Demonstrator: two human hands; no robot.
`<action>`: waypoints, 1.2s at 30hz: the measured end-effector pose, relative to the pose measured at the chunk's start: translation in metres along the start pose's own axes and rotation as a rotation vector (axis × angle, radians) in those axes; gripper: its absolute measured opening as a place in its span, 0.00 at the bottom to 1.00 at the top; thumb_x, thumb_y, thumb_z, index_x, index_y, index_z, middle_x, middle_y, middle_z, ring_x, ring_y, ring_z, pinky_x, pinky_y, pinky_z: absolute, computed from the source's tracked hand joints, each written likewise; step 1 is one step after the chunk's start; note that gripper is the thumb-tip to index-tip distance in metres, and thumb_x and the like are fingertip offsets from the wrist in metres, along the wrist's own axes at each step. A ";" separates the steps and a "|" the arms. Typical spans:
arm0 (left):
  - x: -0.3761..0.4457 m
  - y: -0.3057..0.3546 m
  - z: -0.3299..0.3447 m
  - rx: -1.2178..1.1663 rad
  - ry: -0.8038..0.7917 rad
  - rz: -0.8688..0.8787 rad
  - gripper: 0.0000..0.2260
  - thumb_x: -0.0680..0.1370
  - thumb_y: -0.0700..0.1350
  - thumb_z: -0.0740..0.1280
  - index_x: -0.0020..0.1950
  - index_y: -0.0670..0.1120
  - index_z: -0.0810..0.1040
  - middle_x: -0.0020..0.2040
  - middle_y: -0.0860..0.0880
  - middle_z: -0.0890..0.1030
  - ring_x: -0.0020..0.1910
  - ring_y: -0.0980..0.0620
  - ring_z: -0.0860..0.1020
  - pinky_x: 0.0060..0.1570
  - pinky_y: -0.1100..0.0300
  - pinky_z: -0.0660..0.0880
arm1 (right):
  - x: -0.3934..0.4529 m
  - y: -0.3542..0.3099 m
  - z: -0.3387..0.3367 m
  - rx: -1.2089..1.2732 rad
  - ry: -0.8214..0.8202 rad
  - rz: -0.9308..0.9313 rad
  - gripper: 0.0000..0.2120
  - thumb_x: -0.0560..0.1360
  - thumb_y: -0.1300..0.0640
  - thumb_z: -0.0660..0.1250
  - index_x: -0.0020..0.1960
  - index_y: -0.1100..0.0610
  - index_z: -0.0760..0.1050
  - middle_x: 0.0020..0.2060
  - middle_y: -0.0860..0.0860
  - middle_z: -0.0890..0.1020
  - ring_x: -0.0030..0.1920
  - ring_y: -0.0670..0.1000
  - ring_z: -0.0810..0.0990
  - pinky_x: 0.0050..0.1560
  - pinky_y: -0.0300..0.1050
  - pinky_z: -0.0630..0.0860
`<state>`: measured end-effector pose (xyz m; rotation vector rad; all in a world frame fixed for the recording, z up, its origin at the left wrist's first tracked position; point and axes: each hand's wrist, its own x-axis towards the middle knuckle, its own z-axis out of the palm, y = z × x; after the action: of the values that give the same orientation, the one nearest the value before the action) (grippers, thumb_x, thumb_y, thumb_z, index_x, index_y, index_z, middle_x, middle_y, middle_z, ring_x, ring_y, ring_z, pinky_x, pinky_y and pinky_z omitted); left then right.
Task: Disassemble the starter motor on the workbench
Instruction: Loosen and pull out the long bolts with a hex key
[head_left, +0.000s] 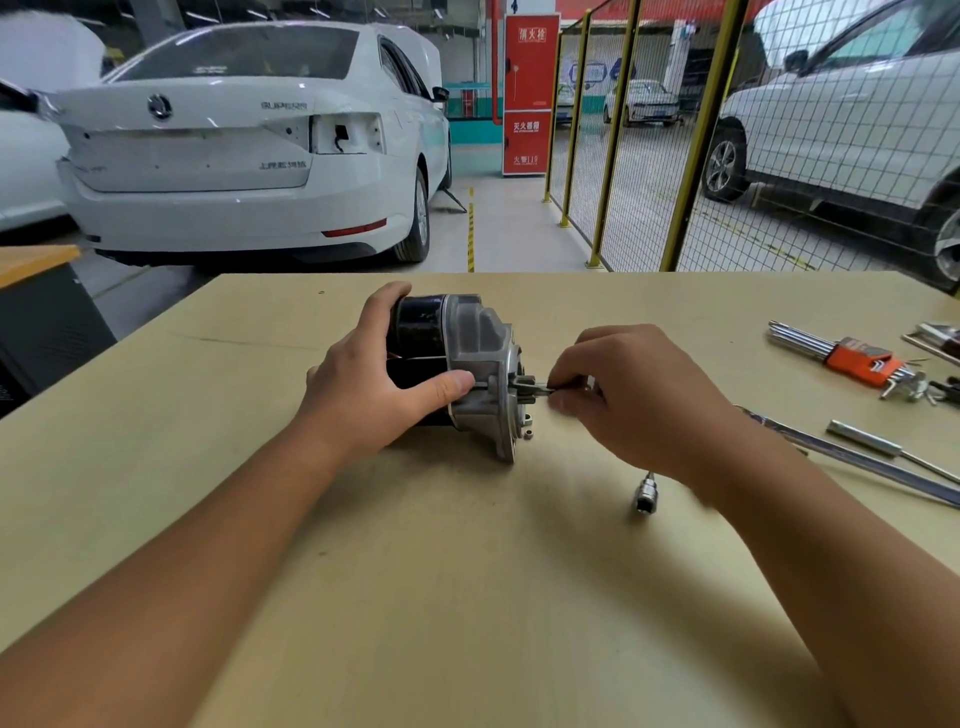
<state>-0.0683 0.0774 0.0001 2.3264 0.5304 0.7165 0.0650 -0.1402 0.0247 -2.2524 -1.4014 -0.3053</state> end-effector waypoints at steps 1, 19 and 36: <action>0.000 0.000 0.000 -0.003 -0.001 0.000 0.47 0.61 0.76 0.69 0.77 0.65 0.58 0.68 0.56 0.77 0.67 0.46 0.76 0.70 0.39 0.70 | 0.000 0.000 0.000 0.005 0.002 -0.002 0.03 0.77 0.54 0.72 0.48 0.51 0.85 0.41 0.44 0.79 0.43 0.50 0.78 0.45 0.53 0.79; 0.000 0.001 0.000 0.002 0.006 0.008 0.45 0.63 0.74 0.69 0.77 0.63 0.59 0.67 0.54 0.77 0.66 0.45 0.76 0.69 0.37 0.70 | 0.001 -0.005 0.000 0.085 0.054 -0.001 0.08 0.79 0.58 0.69 0.47 0.59 0.85 0.42 0.53 0.80 0.43 0.54 0.78 0.48 0.52 0.77; 0.000 -0.003 0.000 0.000 -0.011 0.028 0.46 0.62 0.76 0.68 0.77 0.65 0.57 0.66 0.57 0.76 0.67 0.46 0.76 0.69 0.37 0.70 | -0.001 0.000 -0.004 0.076 0.076 -0.044 0.11 0.76 0.50 0.74 0.41 0.57 0.84 0.33 0.50 0.80 0.35 0.49 0.77 0.38 0.49 0.76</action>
<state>-0.0688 0.0795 -0.0014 2.3409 0.4940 0.7168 0.0647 -0.1426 0.0275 -2.1294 -1.4006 -0.3433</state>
